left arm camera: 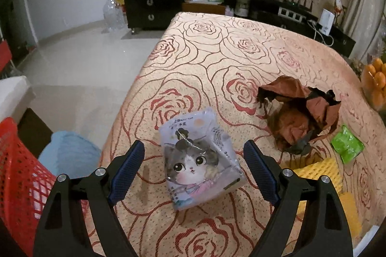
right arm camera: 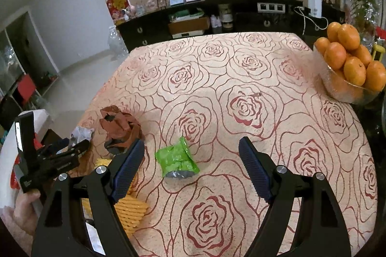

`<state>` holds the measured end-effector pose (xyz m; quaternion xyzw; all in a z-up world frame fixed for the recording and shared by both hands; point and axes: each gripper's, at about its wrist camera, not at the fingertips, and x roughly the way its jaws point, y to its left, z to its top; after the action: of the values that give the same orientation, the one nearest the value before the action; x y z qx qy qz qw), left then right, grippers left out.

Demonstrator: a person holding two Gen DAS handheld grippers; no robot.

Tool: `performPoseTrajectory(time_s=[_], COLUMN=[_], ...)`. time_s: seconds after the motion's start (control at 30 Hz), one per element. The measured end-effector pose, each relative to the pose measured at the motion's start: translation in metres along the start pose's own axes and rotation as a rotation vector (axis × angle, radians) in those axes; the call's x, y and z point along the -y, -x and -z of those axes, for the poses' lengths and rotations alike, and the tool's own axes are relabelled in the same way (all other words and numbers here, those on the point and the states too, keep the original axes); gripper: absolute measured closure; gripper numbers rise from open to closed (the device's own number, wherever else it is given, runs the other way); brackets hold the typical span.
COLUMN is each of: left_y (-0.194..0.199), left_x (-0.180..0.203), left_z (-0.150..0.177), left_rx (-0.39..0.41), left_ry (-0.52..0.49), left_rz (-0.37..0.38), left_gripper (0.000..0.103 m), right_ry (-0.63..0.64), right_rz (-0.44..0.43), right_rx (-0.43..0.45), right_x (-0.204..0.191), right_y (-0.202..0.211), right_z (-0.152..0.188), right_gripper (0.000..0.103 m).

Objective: Collect trash

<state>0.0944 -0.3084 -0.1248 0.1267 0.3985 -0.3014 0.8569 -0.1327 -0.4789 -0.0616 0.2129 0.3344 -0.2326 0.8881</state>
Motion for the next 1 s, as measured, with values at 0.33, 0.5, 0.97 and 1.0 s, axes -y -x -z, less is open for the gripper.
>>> performPoseTrajectory(time_s=[0.33,0.5,0.97,1.0], left_y=[0.003,0.015,0.067,0.068], left_x=[-0.002,-0.003,-0.025,-0.026], left_z=[0.005,0.010,0.006,0.005], left_rx=[0.008,0.018,0.119,0.120], left_ry=[0.009,0.009,0.037,0.037], left_rz=[0.069,0.088,0.071,0.067], left_gripper=[0.061,0.064,0.064,0.064], right_ry=[-0.001,-0.011,0.101,0.124], right_rz=[-0.002,0.014,0.028,0.031], right_rx=[-0.020,-0.022,-0.105,-0.110], right_x=[-0.001,0.005,-0.015,-0.019], right_y=[-0.011,-0.016,-0.065,-0.068], right_z=[0.003,0.003,0.015,0.016], right_gripper=[0.025,0.025,0.025,0.026])
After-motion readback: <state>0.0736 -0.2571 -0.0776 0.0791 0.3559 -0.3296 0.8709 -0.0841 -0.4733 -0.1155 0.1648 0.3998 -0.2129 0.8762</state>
